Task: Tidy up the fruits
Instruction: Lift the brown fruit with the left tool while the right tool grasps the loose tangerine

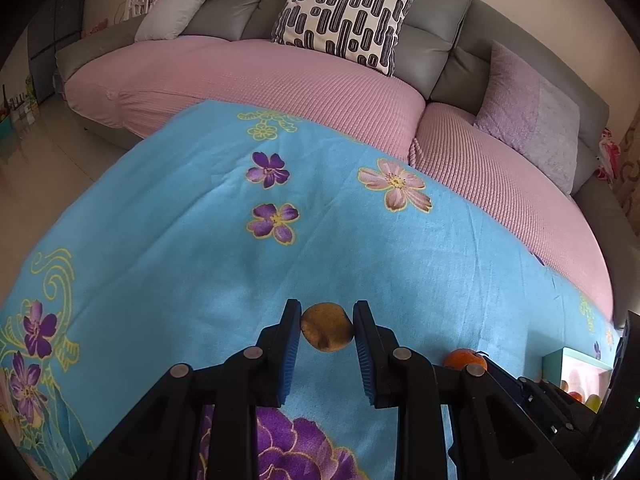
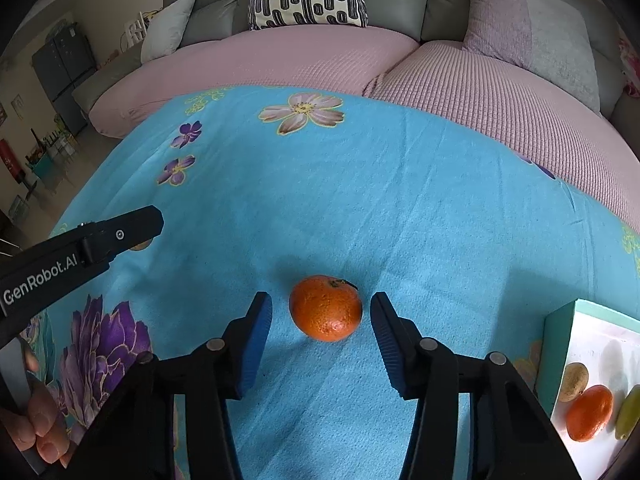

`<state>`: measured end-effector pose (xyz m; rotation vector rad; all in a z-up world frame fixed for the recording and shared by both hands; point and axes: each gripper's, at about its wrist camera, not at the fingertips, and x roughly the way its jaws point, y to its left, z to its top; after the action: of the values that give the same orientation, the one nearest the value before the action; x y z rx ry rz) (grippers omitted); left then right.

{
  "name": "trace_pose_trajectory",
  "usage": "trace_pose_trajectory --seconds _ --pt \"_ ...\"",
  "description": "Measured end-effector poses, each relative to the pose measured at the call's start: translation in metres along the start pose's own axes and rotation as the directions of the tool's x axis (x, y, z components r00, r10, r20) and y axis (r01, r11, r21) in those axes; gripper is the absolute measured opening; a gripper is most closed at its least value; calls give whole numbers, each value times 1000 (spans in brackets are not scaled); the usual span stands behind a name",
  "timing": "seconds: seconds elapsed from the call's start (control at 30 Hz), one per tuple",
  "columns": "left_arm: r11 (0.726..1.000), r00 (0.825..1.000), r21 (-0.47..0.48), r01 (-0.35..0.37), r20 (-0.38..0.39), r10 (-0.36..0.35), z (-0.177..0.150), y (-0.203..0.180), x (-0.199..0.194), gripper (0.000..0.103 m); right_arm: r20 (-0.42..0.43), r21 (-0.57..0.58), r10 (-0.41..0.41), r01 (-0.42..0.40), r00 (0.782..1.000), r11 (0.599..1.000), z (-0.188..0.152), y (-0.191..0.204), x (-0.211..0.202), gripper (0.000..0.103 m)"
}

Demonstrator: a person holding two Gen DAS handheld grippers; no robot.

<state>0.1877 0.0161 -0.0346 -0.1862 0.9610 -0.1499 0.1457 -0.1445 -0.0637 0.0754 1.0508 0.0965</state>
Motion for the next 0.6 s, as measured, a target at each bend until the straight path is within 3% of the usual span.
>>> trace_pose_trajectory --seconds 0.1,0.27,0.6 --pt "1000 1000 7 4 9 -4 1 -2 -6 29 -1 9 5 -5 1000 1000 -1 -1 0 38" --pt "1000 1000 23 10 29 -11 3 -8 -18 29 10 31 29 -30 1000 999 -3 -4 -7 37" --pt "989 994 126 74 70 -84 3 -53 -52 29 121 93 28 -39 992 995 -18 -19 -75 37"
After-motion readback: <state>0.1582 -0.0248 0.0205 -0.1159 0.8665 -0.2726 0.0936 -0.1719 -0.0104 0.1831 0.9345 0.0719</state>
